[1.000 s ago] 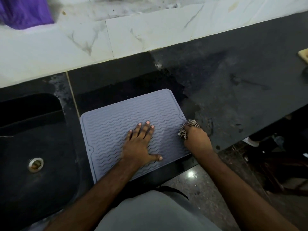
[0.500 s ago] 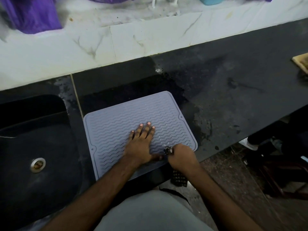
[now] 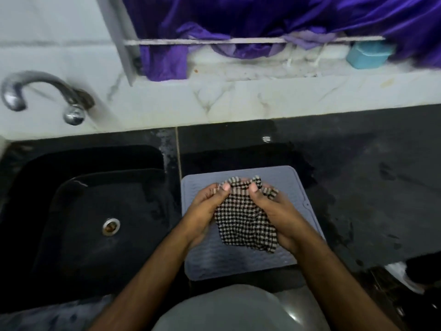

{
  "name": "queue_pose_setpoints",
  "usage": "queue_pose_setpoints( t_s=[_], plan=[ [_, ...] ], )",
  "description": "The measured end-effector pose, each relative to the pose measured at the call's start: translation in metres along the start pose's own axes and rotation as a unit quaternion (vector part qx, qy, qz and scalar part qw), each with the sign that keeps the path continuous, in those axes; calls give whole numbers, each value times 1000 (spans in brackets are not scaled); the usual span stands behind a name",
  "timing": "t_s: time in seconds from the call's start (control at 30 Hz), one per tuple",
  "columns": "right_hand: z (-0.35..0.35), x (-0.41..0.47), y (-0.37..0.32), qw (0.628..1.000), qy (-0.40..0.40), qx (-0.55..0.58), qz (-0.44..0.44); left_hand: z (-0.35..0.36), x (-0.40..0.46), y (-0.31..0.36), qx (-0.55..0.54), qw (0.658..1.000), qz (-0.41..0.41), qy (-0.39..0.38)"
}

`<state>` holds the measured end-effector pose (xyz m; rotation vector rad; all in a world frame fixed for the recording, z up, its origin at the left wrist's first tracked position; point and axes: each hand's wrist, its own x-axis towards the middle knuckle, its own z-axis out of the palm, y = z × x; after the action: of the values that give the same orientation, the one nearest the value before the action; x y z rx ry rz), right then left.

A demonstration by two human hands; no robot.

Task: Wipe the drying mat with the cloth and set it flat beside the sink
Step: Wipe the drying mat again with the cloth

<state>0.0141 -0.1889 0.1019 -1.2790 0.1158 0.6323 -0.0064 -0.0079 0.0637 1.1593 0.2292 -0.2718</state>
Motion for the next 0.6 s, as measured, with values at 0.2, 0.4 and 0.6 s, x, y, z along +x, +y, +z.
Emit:
queue_pose_setpoints(
  t_s=[0.2, 0.4, 0.6],
  plan=[
    [48, 40, 48, 976, 105, -158, -106, -19, -17, 20, -36, 991, 46, 124],
    [87, 40, 78, 907, 179, -317, -211, -43, -33, 25, -23, 966, 72, 249],
    [121, 28, 72, 984, -71, -139, -85, -57, -38, 28, -16, 975, 75, 207]
  ],
)
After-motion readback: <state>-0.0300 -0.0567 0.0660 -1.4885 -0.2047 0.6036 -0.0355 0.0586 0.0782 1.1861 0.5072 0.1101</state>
